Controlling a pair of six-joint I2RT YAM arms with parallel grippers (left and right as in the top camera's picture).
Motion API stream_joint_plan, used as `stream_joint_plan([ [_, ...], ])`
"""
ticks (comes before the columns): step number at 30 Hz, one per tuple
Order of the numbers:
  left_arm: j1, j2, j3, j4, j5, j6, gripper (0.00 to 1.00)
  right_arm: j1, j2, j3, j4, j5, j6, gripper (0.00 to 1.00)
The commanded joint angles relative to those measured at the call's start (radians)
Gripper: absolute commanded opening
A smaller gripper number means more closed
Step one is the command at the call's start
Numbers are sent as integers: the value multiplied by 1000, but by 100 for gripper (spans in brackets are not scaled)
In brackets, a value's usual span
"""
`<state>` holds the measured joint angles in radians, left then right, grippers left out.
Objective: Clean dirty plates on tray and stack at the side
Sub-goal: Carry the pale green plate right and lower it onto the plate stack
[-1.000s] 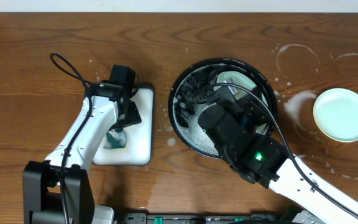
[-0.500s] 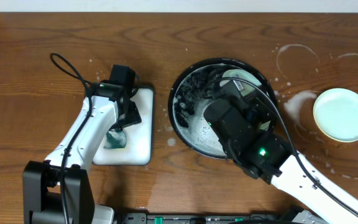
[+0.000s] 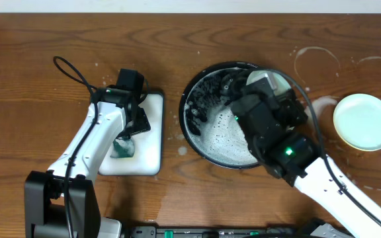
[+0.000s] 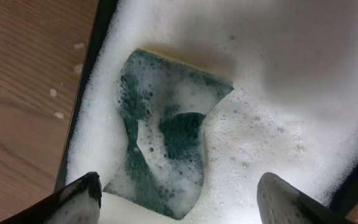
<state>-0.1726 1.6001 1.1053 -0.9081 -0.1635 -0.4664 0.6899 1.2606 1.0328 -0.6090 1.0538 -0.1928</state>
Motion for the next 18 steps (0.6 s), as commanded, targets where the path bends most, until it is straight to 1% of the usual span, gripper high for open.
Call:
stream_joint_plan([
  [1,4,-8,5,-2,-5,6,82,-43,-10,0,2,-12,66,1],
  [3,4,-8,5,-2,-5,6,82,-67,-10,0,8,-60,83,1],
  [4,4,-8,5,-2,-5,6,82,-72,-10,0,8,-97,61,1],
  [6,4,-8,5,-2,-5,6,82,-95,-5,0,8,-58,34,1],
  [7,4,-8,5,-2,-5,6,82,-118,-3,0,21,-55,66,1],
  [8,4,-8,5,-2,-5,6,82,-133,-3,0,29,-110,88,1],
  [10,4,-8,5,-2,-5,6,82,-144,-4,0,18,-226,48,1],
  [11,4,-8,5,-2,-5,6,82,-154,-1,-1,5,-212,54,1],
  [13,4,-8,5,-2,-5,6,82,-184,6,-1,4,-192,134,1],
  [14,4,-8,5,-2,-5,6,82,-200,9,-1,6,-223,163,1],
  [15,4,-8,5,-2,-5,6,82,-214,11,-1,2,-256,162,1],
  [17,4,-8,5,-2,-5,6,82,-250,16,-1,-5,-258,179,1],
  [18,4,-8,5,-2,-5,6,82,-274,17,-1,-1,-260,225,1],
])
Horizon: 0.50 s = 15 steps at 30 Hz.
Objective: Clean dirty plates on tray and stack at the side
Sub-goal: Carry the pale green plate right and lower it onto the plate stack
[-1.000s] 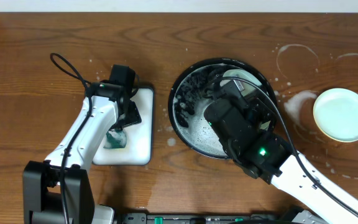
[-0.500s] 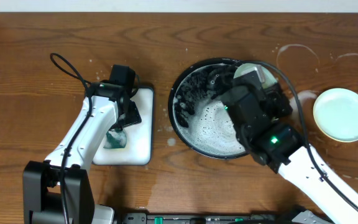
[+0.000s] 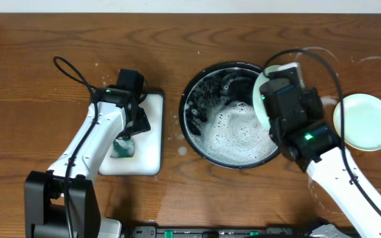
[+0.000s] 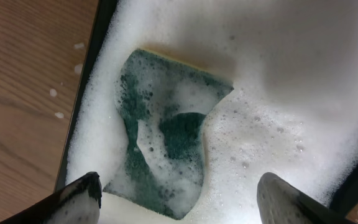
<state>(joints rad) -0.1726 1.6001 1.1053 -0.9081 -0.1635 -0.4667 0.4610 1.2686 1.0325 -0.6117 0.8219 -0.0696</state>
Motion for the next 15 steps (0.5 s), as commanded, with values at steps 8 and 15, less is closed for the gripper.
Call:
stream_joint_plan([
  [8,4,-8,5,-2,-5,6,82,-314,9,0,17,-391,228,1],
  [15,4,-8,5,-2,-5,6,82,-673,17,0,44,-743,385,1],
])
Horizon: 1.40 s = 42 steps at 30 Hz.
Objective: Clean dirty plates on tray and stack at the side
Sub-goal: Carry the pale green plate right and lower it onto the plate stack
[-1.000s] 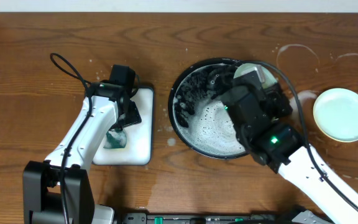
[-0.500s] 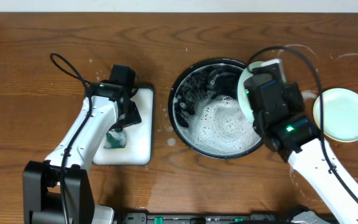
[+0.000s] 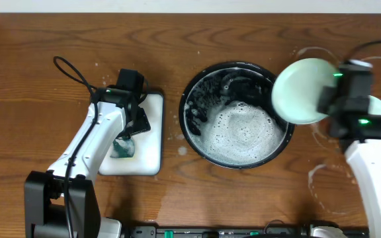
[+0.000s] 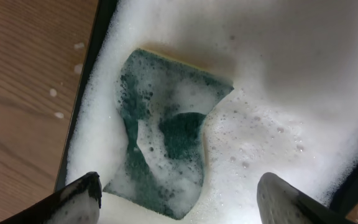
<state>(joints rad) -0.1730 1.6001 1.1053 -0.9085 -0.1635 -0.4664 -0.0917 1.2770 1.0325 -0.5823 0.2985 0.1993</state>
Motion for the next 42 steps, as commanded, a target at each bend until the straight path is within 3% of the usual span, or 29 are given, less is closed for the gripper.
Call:
stream_joint_plan([
  [1,4,-8,5,-2,-5,6,82,-178,14,0,24,-261,140,1],
  [8,4,-8,5,-2,-5,6,82,-542,135,0,50,-330,261,1],
  [15,4,-8,5,-2,-5,6,82,-717,318,0,52,-360,270,1],
  [16,4,-8,5,-2,-5,6,82,-726,335,0,68,-396,242,8],
  [17,4,-8,5,-2,-5,6,82,-731,346,0,95,-462,175,25],
  [18,4,-8,5,-2,-5,6,82,-731,346,0,129,-584,83,56],
  [20,4,-8,5,-2,-5,6,82,-722,323,2,168,-705,47,59],
  [27,4,-8,5,-2,-5,6,82,-582,147,2,227,-837,62,59],
  [33,4,-8,5,-2,-5,6,82,-326,-17,2,151,-932,19,57],
  [36,4,-8,5,-2,-5,6,82,-164,-69,2,72,-871,-55,55],
  [42,4,-8,5,-2,-5,6,82,109,-121,2,29,-775,-108,61],
])
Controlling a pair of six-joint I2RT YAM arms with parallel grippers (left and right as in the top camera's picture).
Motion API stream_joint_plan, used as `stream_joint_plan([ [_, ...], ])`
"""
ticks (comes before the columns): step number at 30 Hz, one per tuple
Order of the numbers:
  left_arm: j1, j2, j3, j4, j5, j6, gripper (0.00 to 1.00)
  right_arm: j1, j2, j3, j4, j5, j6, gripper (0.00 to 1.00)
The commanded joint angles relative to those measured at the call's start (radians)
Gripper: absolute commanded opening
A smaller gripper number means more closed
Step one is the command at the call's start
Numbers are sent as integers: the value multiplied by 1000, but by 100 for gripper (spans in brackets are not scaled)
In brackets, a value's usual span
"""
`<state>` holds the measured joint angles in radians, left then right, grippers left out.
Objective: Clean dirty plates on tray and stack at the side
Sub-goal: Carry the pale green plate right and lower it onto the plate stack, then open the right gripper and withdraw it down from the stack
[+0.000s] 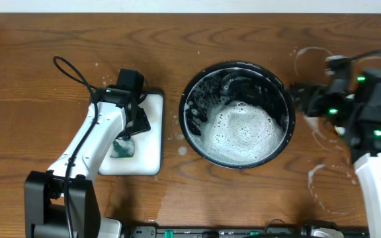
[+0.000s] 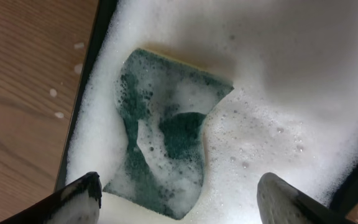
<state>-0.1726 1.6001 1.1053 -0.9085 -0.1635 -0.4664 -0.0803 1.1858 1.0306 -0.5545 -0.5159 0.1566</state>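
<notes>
My left gripper [image 2: 179,208] hangs open over the foam-filled tray [image 1: 149,142], its fingertips [image 2: 79,198] either side of the green sponge [image 2: 166,134] lying in the suds. The sponge [image 1: 120,149] also shows from overhead. On the right side of the table my right gripper [image 1: 309,100] and its arm cover the spot where plates are stacked. No plate shows plainly there, and its jaws are dark and too small to read.
A black round basin [image 1: 192,89] of soapy water stands mid-table between the arms. Wet rings [image 1: 316,63] mark the wood at the right. The left arm's cable [image 1: 71,69] loops over the table to the left of the tray.
My right arm held a pale green plate over the basin's right rim; it has moved right and now sits over the stacking spot, with the plate out of sight. The left gripper has not moved.
My right gripper was down in the basin's suds. It then held a pale green plate at the basin's right edge, then further right beside the plate lying at the side. Now it covers that spot. The left gripper stayed open over the sponge throughout.
</notes>
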Motion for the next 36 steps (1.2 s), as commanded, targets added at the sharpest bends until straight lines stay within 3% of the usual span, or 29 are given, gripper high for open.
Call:
stream_joint_plan([
  [1,4,-8,5,-2,-5,6,82,134,-35,4,5,32,-65,62],
  [4,4,-8,5,-2,-5,6,82,221,-48,4,11,21,-66,75],
  [6,4,-8,5,-2,-5,6,82,256,-50,4,17,18,-64,99],
  [20,4,-8,5,-2,-5,6,82,278,-81,4,13,33,-95,99],
  [30,4,-8,5,-2,-5,6,82,232,-462,-28,-51,164,-313,99],
  [36,4,-8,5,-2,-5,6,82,231,-690,-299,69,349,-356,99],
])
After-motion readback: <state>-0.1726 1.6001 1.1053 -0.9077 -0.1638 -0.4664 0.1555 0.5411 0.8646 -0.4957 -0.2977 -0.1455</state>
